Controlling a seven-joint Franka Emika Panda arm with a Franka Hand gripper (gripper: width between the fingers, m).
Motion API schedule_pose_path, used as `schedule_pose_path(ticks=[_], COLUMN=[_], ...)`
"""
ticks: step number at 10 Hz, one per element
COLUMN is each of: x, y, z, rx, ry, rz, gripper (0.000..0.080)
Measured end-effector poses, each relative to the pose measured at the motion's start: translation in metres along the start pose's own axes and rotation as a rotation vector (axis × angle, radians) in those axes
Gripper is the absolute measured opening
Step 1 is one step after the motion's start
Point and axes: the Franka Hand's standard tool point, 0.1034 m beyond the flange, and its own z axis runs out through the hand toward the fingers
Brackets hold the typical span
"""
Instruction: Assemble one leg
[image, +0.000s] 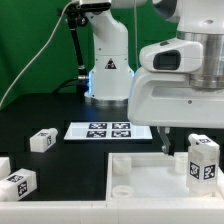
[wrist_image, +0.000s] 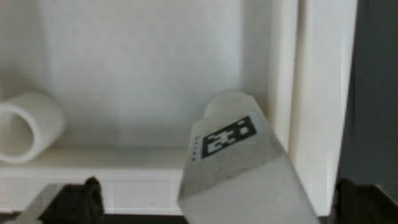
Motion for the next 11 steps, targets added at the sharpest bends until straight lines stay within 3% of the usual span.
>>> schedule_pose_path(ticks=[3, 4, 5, 6, 11], x=[-0.0007, -0.0005, -0.0005, -0.0006, -0.0006], y=[-0.0089, -0.0092, -0.0087, -0.0082, -0.0084], z=[-0.0005, -0.0008, -0.0003, 0.0, 0.0001], rx=[-0.01, -0.01, -0.01, -0.01, -0.008], ry=[0.002, 0.003, 0.002, 0.002, 0.002], rz=[-0.077, -0.073, -0.072, -0.071, 0.03], gripper=[0.0645, 0.0463, 0.0463, 0.0277, 0.028])
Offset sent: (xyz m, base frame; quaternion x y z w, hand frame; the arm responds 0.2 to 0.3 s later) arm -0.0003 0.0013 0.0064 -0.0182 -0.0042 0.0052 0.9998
